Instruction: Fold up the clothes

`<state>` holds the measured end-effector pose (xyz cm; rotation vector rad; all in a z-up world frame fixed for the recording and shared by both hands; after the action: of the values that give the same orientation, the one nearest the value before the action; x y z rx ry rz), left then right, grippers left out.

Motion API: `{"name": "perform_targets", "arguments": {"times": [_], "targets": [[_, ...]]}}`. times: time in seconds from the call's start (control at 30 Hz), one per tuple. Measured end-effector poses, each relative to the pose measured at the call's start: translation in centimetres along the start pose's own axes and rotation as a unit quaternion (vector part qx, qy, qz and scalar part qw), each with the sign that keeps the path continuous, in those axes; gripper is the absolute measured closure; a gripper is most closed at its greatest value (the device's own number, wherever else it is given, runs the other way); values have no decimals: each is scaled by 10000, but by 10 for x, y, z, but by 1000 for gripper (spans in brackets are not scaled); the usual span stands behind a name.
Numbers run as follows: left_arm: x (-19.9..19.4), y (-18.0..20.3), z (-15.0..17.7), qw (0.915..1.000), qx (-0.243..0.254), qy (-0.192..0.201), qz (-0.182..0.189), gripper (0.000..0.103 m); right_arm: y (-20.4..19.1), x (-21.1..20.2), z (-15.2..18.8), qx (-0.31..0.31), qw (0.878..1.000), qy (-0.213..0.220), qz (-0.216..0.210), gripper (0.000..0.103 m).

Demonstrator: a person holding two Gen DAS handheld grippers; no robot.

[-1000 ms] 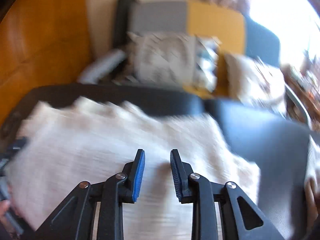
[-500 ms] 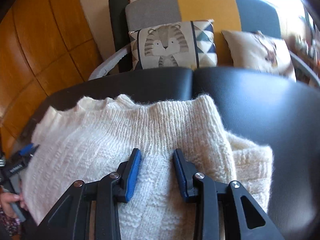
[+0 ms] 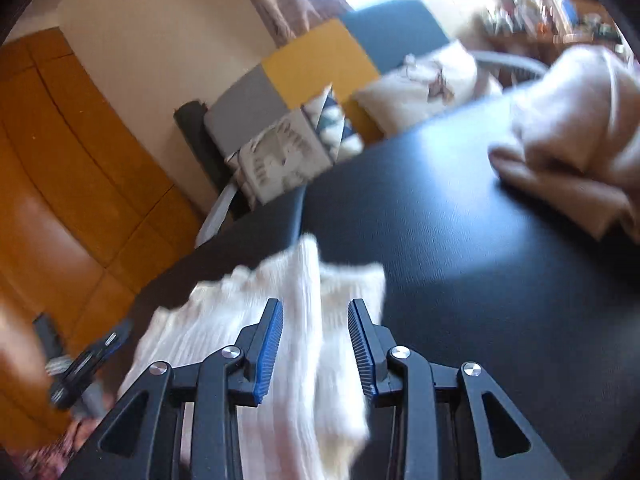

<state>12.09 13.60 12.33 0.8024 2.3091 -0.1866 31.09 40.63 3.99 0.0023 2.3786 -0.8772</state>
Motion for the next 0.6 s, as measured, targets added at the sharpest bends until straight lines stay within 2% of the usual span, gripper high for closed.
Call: {"name": "perform_targets", "arguments": {"times": [0.1,0.27,0.37,0.6], "targets": [[36,54,-6,9937,1053,-387,15,19,3,-2,23,-232,9978,-508,-345,69],[78,112,-10,9769,2033,-664,53,19,8,-3,60,-322,9916,-893,-876,69],[96,127,-11,9727,2146,-873,112,19,9,2,69,-419,9899,-977,-936,69],[114,134,-20,9731,1982,-1130,326,18,8,30,78,-454,9866,-1207,-997,69]]}}
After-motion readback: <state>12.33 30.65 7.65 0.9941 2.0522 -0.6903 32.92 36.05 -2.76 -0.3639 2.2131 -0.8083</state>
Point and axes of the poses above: each gripper's, at about its wrist camera, not at the fingertips, and x roughly the way its jaws point, y to its right, z to its underside, the point moved 2 cm from there along x, roughly the way its jaws point, and after that the axes turned 3 degrees about x, right-handed, at the moved point
